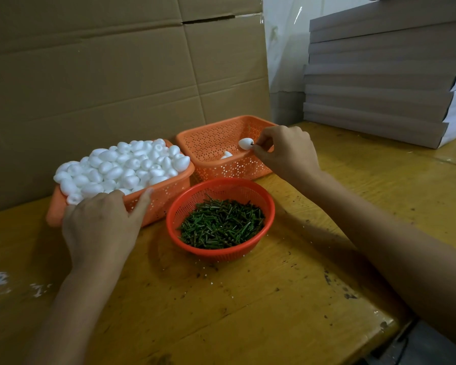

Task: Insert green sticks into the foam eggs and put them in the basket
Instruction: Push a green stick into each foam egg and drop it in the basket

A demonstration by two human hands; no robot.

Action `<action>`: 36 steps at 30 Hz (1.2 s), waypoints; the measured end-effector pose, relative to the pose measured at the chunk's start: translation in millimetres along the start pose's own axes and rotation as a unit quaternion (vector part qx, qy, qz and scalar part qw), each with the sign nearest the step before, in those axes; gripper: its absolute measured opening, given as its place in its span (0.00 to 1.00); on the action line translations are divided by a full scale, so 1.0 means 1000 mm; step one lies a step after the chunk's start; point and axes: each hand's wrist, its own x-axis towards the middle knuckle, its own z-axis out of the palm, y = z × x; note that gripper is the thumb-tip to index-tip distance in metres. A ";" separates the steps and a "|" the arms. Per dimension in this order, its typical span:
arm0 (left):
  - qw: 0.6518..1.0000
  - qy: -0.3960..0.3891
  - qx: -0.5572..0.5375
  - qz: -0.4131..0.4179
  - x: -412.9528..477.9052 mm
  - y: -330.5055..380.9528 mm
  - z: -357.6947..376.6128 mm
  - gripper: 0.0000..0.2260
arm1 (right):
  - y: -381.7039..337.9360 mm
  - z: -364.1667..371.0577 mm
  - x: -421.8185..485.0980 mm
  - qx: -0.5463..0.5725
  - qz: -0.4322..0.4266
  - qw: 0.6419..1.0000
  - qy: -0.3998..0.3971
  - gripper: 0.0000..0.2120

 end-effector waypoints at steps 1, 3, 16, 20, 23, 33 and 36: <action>1.000 0.000 -0.002 0.001 0.000 0.000 0.000 0.31 | 0.000 0.000 0.000 -0.001 -0.002 1.000 0.003 0.10; 1.000 -0.001 -0.009 -0.001 0.001 -0.001 0.000 0.31 | -0.001 -0.001 -0.001 0.001 -0.007 1.000 0.014 0.09; 0.996 0.010 -0.085 -0.020 0.005 -0.007 0.001 0.28 | -0.007 -0.003 -0.003 0.040 -0.010 0.996 0.073 0.09; 0.992 0.033 -0.123 -0.020 0.005 -0.009 0.002 0.21 | -0.006 -0.002 -0.003 0.039 -0.013 0.997 0.071 0.09; 0.982 0.074 -0.173 -0.033 0.006 -0.010 0.004 0.15 | -0.006 -0.001 -0.003 0.039 -0.017 0.997 0.070 0.09; 0.917 0.178 -0.344 -0.089 0.006 -0.019 0.013 0.08 | -0.013 -0.007 -0.008 0.079 -0.032 0.994 0.072 0.06; 0.902 0.166 -0.398 -0.034 0.002 -0.003 0.010 0.12 | -0.026 -0.011 -0.013 0.136 -0.092 0.986 0.032 0.04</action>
